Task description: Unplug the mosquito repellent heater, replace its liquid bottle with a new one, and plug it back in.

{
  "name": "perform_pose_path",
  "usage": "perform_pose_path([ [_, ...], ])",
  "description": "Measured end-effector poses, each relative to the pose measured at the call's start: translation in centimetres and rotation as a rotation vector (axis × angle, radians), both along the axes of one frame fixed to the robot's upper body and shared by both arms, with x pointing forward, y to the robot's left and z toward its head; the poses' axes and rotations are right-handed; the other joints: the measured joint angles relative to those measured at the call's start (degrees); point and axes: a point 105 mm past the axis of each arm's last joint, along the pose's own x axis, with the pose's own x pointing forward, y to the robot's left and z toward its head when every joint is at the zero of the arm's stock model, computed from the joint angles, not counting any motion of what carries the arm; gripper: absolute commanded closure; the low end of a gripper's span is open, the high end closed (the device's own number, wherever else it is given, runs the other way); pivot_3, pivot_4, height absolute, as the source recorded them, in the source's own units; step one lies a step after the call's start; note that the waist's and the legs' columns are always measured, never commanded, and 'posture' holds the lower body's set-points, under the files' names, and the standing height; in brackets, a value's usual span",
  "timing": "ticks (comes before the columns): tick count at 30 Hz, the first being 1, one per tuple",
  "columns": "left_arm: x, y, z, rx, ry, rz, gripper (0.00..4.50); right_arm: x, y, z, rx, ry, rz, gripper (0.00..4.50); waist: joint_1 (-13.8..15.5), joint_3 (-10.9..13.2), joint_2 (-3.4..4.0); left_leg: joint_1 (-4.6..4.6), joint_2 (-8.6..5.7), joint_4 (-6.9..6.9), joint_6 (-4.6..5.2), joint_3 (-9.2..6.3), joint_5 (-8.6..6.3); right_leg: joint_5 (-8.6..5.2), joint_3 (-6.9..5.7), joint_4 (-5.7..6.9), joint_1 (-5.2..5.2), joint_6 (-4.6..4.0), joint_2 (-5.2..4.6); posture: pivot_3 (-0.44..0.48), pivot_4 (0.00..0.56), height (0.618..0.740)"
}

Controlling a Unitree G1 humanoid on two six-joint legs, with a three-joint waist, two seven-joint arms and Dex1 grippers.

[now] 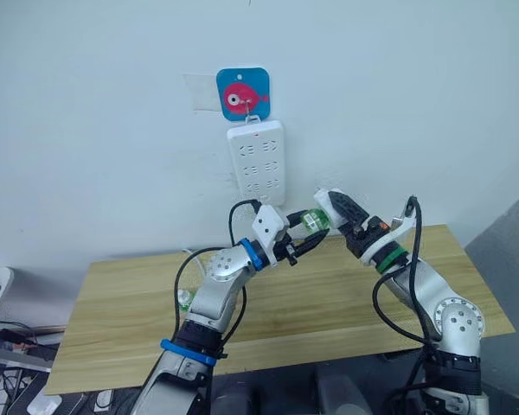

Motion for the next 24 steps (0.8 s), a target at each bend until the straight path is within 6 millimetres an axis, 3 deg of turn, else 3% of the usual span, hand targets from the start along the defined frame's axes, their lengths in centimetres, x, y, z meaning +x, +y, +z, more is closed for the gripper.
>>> perform_pose_path([
  [7,-1.3,1.9,-0.7,0.137,-0.053,-0.151,2.23,-1.1,-2.7,-0.4,-0.197,0.060,0.381,0.02,0.18,0.22,-0.21,0.00,0.02,0.03,0.08,0.07,-0.04,0.02,-0.02,-0.05,0.05,-0.04,0.01,-0.168,0.147,0.740],
  [14,-2.9,2.6,-0.9,0.200,-0.068,-0.281,2.23,-2.6,-3.3,0.4,-0.168,0.126,0.639,0.02,0.35,0.43,-0.40,-0.04,0.07,0.03,0.18,0.09,-0.10,0.03,0.02,-0.10,0.03,-0.05,-0.13,-0.147,0.153,0.740],
  [24,-3.4,2.8,-1.7,0.229,-0.053,-0.295,2.23,-2.4,-2.8,-0.5,-0.188,0.169,0.700,0.02,2.11,0.51,-0.50,-0.12,0.06,0.03,0.16,0.00,-0.11,0.04,-0.01,-0.18,-0.01,-0.06,-0.18,-0.118,0.153,0.740],
])
